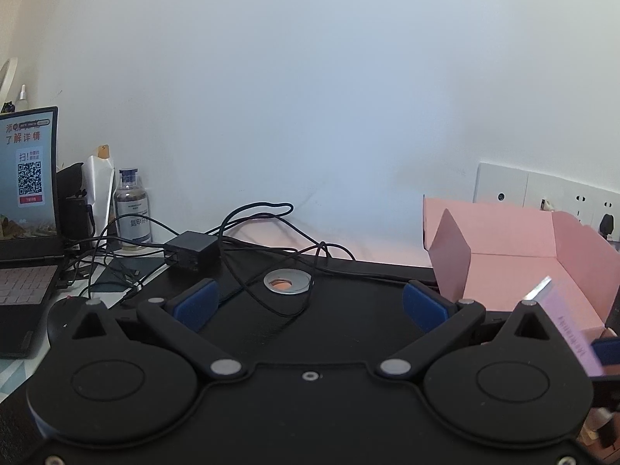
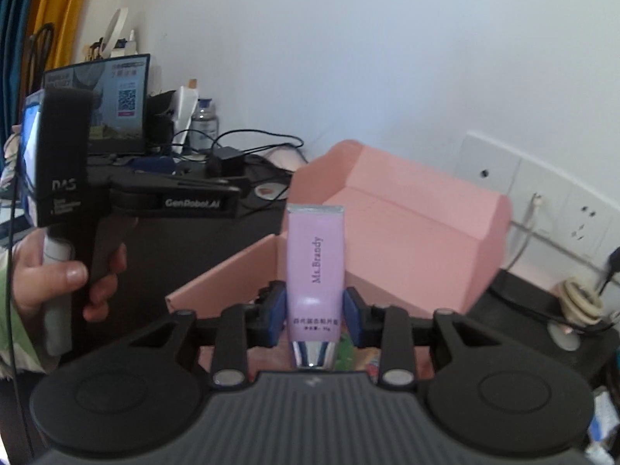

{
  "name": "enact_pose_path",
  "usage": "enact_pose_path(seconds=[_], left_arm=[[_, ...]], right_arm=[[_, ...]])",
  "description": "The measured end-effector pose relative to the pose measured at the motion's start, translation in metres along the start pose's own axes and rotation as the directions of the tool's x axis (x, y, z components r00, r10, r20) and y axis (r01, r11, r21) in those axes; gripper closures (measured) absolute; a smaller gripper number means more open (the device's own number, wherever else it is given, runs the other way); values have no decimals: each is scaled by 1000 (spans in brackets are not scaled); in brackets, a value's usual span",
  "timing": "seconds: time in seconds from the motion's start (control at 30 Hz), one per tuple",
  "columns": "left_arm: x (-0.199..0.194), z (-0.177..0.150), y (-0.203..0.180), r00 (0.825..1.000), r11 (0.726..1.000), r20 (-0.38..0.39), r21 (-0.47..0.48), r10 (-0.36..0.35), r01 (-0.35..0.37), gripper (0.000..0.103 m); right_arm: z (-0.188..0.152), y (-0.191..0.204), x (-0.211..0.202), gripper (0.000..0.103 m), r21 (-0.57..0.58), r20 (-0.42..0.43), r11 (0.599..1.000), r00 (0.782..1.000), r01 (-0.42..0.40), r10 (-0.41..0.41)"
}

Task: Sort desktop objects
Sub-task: 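Carry the pink tube over the pink box and lower it inside, then open the right gripper to release the tube into the box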

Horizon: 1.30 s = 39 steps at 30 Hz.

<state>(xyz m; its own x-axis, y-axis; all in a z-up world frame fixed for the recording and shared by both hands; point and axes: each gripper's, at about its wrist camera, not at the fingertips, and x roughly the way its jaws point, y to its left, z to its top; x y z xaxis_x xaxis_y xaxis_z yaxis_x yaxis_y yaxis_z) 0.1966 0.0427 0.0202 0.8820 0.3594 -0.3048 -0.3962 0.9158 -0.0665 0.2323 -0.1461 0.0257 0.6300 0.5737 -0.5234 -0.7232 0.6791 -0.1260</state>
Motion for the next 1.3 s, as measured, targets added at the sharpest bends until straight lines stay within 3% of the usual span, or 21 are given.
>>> enact_pose_path(seconds=[0.2,0.6,0.73,0.83,1.13,1.23,1.3], left_arm=[[-2,1,1,1000,1000,3,-9,0,0,0],[-1,1,0,1000,1000,5,-1,3,-3,0],[-1,1,0,1000,1000,3,-4,4,-4,0],[-1,1,0,1000,1000,5,-6,4,-4,0],[-1,1,1,1000,1000,3,-12,0,0,0],[-2,1,1,1000,1000,3,-9,-10,10,0],[-2,1,-1,1000,1000,2,-5,-18,18,0]], right_arm=[[1,0,23,71,73,-60,994,994,-84,89],[2,0,45,71,58,-153,987,976,-148,156],[4,-4,50,71,77,-188,982,965,-173,185],[0,-7,62,71,85,-270,980,942,-181,198],[3,-13,46,71,127,-195,979,963,-161,184],[2,-18,31,60,149,-128,979,979,-141,160],[-3,-24,21,45,173,-72,979,990,-109,123]])
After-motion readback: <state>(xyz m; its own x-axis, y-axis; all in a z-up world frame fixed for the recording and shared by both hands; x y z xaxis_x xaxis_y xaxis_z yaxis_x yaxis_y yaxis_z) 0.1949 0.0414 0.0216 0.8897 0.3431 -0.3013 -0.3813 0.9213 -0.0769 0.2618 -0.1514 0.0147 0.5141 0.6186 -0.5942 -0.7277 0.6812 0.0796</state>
